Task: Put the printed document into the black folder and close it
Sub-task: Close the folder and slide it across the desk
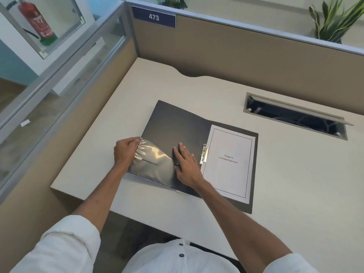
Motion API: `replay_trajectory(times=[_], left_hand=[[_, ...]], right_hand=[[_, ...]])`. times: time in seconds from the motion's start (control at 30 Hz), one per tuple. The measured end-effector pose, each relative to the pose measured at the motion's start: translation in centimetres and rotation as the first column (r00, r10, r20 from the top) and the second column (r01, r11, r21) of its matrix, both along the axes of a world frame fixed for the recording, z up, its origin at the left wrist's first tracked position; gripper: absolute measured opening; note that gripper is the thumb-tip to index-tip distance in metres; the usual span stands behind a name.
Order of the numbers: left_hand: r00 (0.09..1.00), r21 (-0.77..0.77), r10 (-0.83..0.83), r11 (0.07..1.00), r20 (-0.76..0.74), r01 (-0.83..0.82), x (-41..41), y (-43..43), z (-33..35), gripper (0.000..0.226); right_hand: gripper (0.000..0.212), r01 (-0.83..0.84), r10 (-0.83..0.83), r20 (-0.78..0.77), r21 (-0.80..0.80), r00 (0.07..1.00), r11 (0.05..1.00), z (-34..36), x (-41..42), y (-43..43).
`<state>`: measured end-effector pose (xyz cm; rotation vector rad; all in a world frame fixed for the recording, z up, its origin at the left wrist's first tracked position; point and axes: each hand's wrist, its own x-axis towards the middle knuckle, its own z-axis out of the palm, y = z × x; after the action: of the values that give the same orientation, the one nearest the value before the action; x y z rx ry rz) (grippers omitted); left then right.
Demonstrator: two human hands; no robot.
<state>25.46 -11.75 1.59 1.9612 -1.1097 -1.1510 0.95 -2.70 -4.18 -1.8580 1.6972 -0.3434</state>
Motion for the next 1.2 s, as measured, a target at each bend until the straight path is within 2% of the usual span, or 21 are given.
replay_trajectory(times=[0.07,0.27,0.4,0.5,0.6,0.73,0.8,0.9,0.97,1.07,1.13,1.2], left_hand=[[0.982,0.024,0.041,0.999,-0.184,-0.037,0.4,-0.4,1.5,0.029],[0.878,-0.011,-0.122,0.991,-0.462,0.131,-0.6,-0.3,5.6,0.037],[0.788,-0.016,-0.128,0.989,-0.602,0.148,-4.1,1.3,5.9,0.033],[0.733,-0.029,-0.218,0.965,-0.645,0.262,-7.5,2.9,6.0,0.035],[0.772,-0.121,-0.363,0.927,-0.521,0.354,-11.1,4.7,6.4,0.025],[0.723,-0.2,-0.544,0.836,-0.426,0.51,-15.8,6.5,6.0,0.035],[0.671,-0.234,-0.664,0.746,-0.33,0.623,-17.8,7.3,5.7,0.042],[0.585,-0.236,-0.811,0.572,-0.02,0.785,-20.3,8.4,4.3,0.054],[0.497,-0.185,-0.847,0.466,0.189,0.865,-21.5,9.2,3.3,0.061],[0.377,-0.114,-0.853,0.361,0.361,0.926,-23.1,9.7,1.9,0.066],[0.297,-0.058,-0.849,0.303,0.437,0.951,-24.0,9.9,0.9,0.068],[0.234,-0.011,-0.852,0.259,0.468,0.966,-24.7,10.1,-0.3,0.069]], right_hand=[[0.083,0.011,-0.012,0.038,0.013,0.999,1.0,0.0,0.0,0.1],[0.083,0.102,-0.108,0.241,0.037,0.965,0.994,0.8,-0.4,0.1],[0.07,0.25,-0.222,0.371,-0.026,0.901,0.968,3.0,-1.9,0.9],[0.06,0.321,-0.263,0.444,-0.06,0.857,0.945,4.6,-3.5,1.8],[0.048,0.387,-0.304,0.497,-0.071,0.813,0.919,6.2,-5.4,2.9],[0.031,0.499,-0.368,0.627,-0.038,0.687,0.866,9.3,-8.1,4.4],[0.026,0.563,-0.409,0.679,-0.008,0.61,0.826,10.9,-9.9,5.3],[0.037,0.62,-0.465,0.751,0.094,0.469,0.779,12.7,-12.9,6.8],[0.05,0.642,-0.526,0.765,0.197,0.373,0.741,13.6,-14.9,7.8],[0.064,0.661,-0.63,0.729,0.337,0.269,0.671,13.6,-17.9,9.2],[0.053,0.68,-0.661,0.708,0.357,0.25,0.64,12.9,-19.7,10.0],[0.03,0.708,-0.683,0.686,0.353,0.249,0.612,11.6,-21.1,10.7]])
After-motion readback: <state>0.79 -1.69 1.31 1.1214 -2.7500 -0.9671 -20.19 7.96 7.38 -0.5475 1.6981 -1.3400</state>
